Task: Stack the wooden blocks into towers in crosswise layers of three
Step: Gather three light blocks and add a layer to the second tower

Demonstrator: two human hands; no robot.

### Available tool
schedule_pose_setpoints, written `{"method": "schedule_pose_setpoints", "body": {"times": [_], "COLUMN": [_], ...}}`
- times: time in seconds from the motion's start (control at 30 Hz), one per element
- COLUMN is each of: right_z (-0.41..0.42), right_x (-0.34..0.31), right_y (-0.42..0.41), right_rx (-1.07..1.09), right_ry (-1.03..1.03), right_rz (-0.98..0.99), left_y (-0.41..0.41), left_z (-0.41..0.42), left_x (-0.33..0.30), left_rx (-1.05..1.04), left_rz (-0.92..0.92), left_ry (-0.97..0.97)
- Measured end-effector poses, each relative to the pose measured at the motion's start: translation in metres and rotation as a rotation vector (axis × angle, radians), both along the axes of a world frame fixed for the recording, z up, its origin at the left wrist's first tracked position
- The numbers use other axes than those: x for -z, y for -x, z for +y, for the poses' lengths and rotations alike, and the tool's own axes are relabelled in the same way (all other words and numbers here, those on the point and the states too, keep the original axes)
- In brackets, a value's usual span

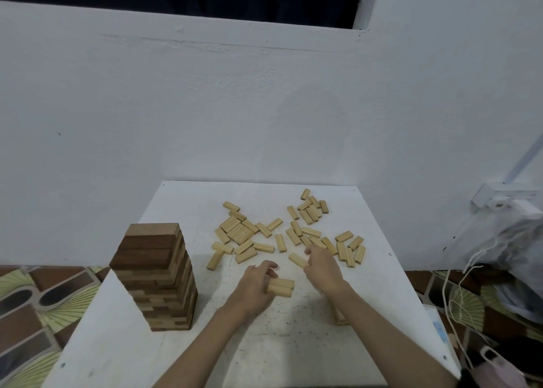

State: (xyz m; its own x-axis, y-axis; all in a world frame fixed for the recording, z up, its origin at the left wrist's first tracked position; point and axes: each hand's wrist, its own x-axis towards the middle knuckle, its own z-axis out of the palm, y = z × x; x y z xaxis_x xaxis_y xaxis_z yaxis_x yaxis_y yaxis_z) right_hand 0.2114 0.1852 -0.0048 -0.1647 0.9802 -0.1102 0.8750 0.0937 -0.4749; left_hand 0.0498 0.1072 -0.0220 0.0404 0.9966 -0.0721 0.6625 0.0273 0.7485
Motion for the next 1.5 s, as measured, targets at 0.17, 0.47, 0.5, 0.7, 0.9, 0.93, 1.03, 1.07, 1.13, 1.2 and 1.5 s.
{"method": "schedule_pose_setpoints", "body": {"times": [0.17, 0.47, 0.5, 0.7, 0.9, 0.93, 1.03, 1.07, 1.13, 1.2, 1.5], "right_z": [-0.004, -0.013, -0.015, -0.032, -0.035, -0.035, -0.035, -0.035, -0.037, -0.038, -0.043], "right_x": [-0.001, -0.014, -0.018, -0.017, 0.001, 0.003, 0.005, 0.005, 0.005, 0.005, 0.009], "right_y": [0.007, 0.006, 0.004, 0.011, 0.013, 0.013, 0.010, 0.009, 0.009, 0.010, 0.011], "right_rx": [-0.133, -0.051, -0.047, -0.051, 0.038, 0.051, 0.105, 0.112, 0.111, 0.106, 0.124], "right_ry": [0.081, 0.231, 0.310, 0.354, 0.262, 0.253, 0.231, 0.224, 0.226, 0.234, 0.274], "right_rz": [0.057, 0.177, 0.157, 0.004, 0.120, 0.132, 0.196, 0.213, 0.241, 0.268, 0.370], "left_y": [0.001, -0.004, -0.004, -0.007, -0.008, -0.008, -0.009, -0.010, -0.010, -0.011, -0.015], "left_z": [-0.003, -0.007, -0.006, -0.001, -0.004, -0.004, -0.003, -0.003, -0.002, -0.002, -0.003], "left_x": [0.000, 0.003, 0.003, 0.003, 0.002, 0.002, 0.001, 0.000, 0.000, 0.000, -0.002], "left_rx": [-0.035, -0.091, -0.087, -0.112, -0.126, -0.127, -0.162, -0.178, -0.201, -0.215, -0.302], "left_rz": [-0.053, -0.091, -0.102, -0.117, -0.103, -0.100, -0.133, -0.148, -0.162, -0.160, -0.214], "left_ry": [0.009, -0.027, -0.019, 0.013, 0.017, 0.018, 0.048, 0.058, 0.070, 0.067, 0.080]}}
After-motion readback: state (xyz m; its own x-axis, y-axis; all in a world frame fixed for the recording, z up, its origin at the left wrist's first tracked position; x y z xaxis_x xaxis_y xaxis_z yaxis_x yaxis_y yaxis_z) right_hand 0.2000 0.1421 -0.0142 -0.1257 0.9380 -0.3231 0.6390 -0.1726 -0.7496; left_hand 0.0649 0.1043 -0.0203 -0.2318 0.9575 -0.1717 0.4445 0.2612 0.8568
